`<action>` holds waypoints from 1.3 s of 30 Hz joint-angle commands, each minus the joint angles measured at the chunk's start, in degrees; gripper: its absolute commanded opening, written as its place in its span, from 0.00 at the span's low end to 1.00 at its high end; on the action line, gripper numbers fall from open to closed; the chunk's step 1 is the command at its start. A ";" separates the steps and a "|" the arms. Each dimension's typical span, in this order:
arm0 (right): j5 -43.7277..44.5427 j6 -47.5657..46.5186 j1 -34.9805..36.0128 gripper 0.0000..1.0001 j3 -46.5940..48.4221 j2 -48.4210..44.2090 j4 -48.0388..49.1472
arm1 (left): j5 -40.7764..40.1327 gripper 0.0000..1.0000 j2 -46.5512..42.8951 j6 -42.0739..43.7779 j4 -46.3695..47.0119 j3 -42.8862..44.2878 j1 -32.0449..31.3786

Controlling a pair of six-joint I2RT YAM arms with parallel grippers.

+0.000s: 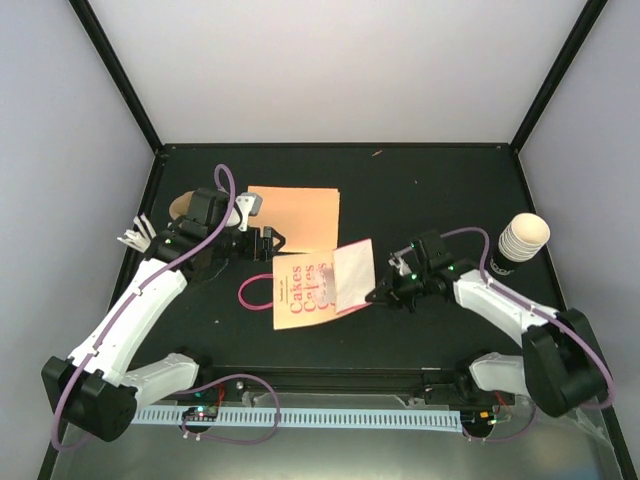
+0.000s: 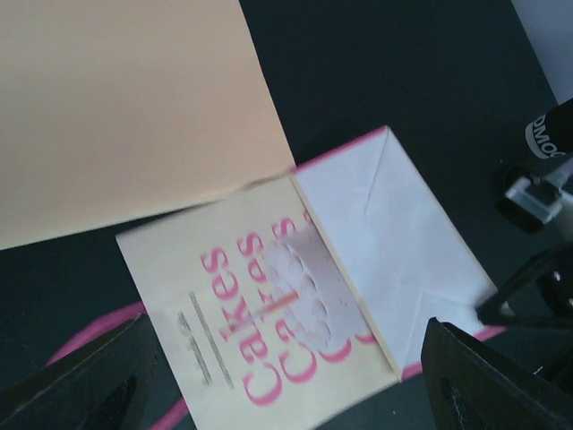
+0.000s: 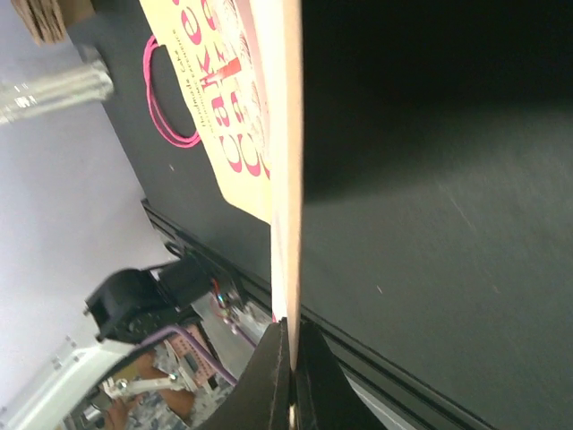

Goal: Pack the takeout coffee

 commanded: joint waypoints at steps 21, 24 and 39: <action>6.56 0.13 -5.72 0.01 21.76 19.01 9.04 | -2.58 0.84 -3.65 -0.11 -1.39 -0.50 0.75; 5.57 -5.48 -5.78 0.01 21.74 16.70 3.86 | -1.92 0.84 -4.63 -0.65 -0.35 -2.07 0.76; 3.81 -18.36 -5.76 0.01 14.88 0.63 -3.99 | 9.25 0.84 -7.03 -6.65 7.39 -15.38 0.76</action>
